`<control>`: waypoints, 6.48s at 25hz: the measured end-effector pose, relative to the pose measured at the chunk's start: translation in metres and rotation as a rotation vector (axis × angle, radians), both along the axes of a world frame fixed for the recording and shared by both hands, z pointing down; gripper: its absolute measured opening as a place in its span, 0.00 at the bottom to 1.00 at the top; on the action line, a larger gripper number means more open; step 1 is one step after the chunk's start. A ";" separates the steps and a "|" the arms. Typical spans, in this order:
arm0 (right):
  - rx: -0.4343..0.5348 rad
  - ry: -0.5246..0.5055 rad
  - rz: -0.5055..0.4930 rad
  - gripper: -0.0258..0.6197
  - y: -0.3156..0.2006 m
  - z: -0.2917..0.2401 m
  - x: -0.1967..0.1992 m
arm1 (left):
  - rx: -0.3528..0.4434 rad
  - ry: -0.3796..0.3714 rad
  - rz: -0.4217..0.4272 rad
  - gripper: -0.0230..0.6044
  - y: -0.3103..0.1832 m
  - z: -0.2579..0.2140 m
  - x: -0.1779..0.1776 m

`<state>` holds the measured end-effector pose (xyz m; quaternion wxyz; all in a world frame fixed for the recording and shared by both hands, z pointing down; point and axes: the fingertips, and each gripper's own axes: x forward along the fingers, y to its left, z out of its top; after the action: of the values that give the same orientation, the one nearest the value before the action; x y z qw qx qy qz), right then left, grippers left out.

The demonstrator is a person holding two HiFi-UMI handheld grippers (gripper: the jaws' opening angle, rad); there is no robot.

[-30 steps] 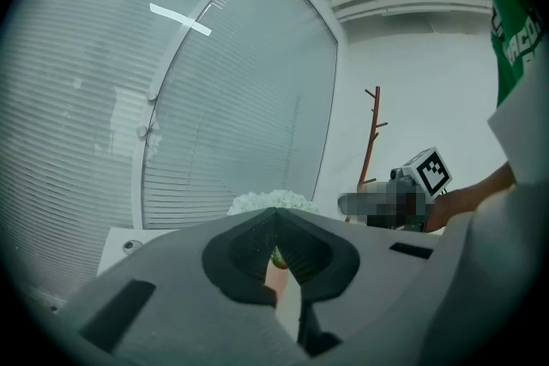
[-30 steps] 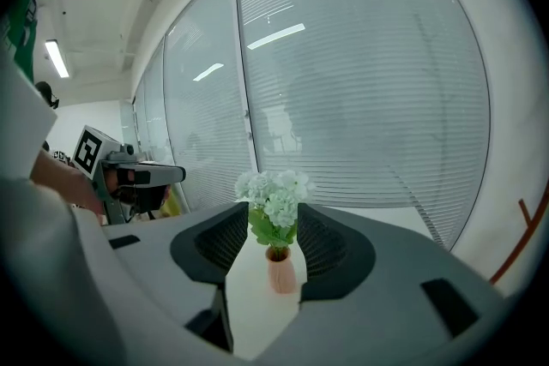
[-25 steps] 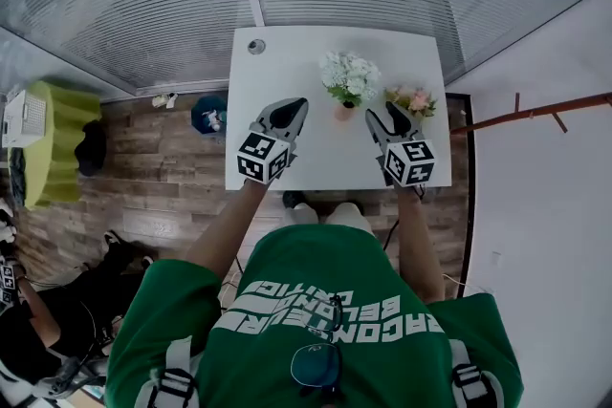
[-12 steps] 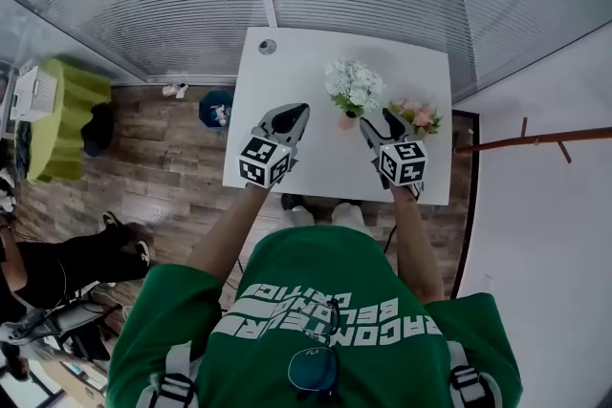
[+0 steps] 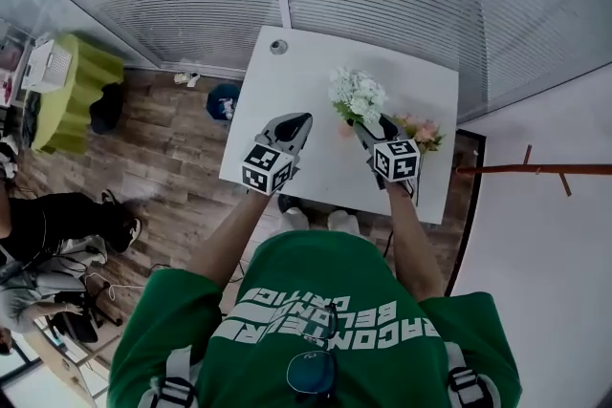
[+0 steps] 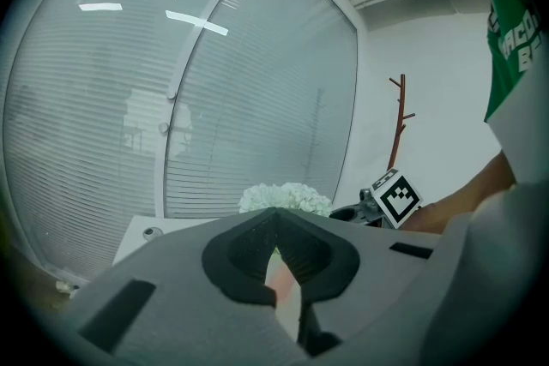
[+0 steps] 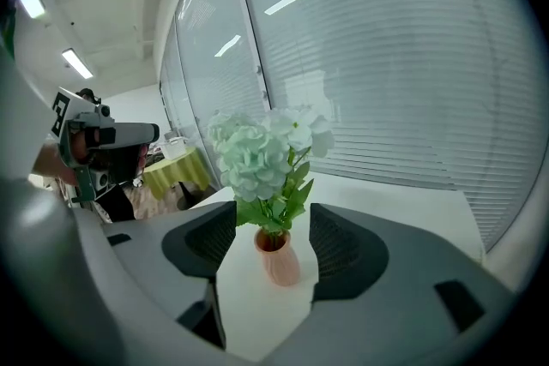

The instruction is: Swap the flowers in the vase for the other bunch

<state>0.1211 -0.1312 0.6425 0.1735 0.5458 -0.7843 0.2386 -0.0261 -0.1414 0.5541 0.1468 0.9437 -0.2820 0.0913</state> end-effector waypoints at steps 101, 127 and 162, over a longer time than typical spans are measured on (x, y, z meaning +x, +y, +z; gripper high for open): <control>0.227 -0.067 -0.354 0.08 -0.061 -0.100 -0.137 | 0.012 -0.006 -0.287 0.05 0.001 -0.004 -0.095; -0.063 -0.021 -0.480 0.08 -0.057 0.036 -0.232 | -0.083 -0.012 -0.394 0.05 -0.005 0.040 -0.180; -0.301 0.028 -0.477 0.08 -0.072 0.147 -0.275 | -0.165 -0.019 -0.405 0.05 -0.031 0.082 -0.229</control>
<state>-0.1538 -0.2027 0.7895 0.3147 0.3171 -0.8439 0.2970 -0.2551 -0.1723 0.6360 0.2360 0.8517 -0.4588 0.0916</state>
